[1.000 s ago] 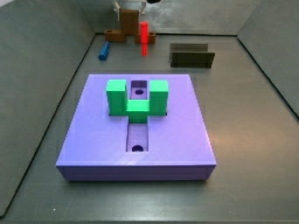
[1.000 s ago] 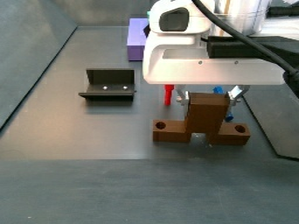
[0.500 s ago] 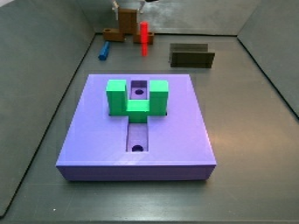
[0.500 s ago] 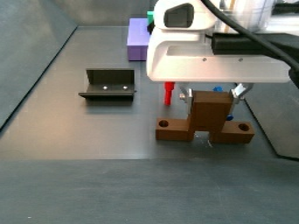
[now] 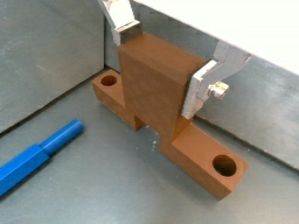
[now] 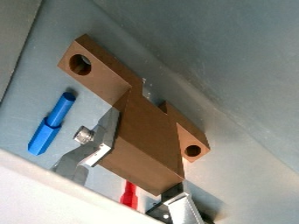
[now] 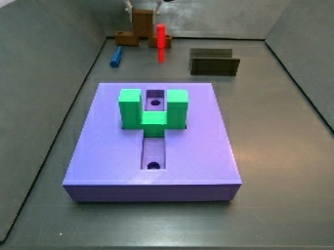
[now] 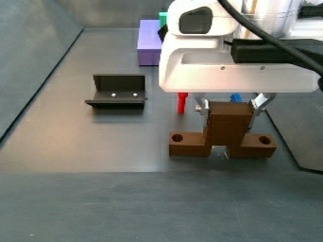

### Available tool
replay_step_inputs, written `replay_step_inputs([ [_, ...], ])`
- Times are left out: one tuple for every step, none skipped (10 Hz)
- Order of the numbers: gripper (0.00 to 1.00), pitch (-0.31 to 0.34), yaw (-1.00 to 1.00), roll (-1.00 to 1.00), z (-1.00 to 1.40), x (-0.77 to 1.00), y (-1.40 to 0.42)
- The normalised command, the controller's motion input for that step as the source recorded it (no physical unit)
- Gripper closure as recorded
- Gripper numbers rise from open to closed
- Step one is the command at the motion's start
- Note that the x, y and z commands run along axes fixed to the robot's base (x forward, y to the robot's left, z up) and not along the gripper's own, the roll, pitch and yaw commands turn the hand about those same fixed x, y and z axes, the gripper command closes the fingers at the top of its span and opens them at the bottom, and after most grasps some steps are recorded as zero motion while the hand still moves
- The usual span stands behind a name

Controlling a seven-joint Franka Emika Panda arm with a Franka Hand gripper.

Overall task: Pick up the brown object. Move up. Move to above the board. Insert the brown object.
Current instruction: Pick up the brown object, then move up, then move to above the board.

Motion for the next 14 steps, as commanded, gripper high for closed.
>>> replay_step_inputs([
  [1.00, 0.000, 0.00, 0.00, 0.00, 0.00, 0.00],
  [1.00, 0.000, 0.00, 0.00, 0.00, 0.00, 0.00],
  [1.00, 0.000, 0.00, 0.00, 0.00, 0.00, 0.00],
  [1.00, 0.000, 0.00, 0.00, 0.00, 0.00, 0.00],
  [1.00, 0.000, 0.00, 0.00, 0.83, 0.00, 0.00],
  [1.00, 0.017, 0.02, 0.00, 0.77, -0.01, 0.00],
  [1.00, 0.032, 0.01, 0.03, 0.51, -0.02, 0.01],
  [1.00, 0.026, 0.01, 0.06, 0.22, 0.01, 0.00],
  [1.00, 0.000, 0.00, 0.00, 1.40, 0.00, 0.00],
  [1.00, 0.033, 0.00, -0.03, 1.40, -0.03, -0.01],
  [1.00, 0.038, 0.00, -0.01, 1.40, -0.05, -0.01],
  [1.00, 0.023, 0.00, 0.01, 1.40, 0.01, 0.00],
  [1.00, 0.048, 0.00, -0.01, 1.40, 0.05, 0.02],
  [1.00, 0.093, 0.00, 0.00, 0.65, 0.02, 0.00],
])
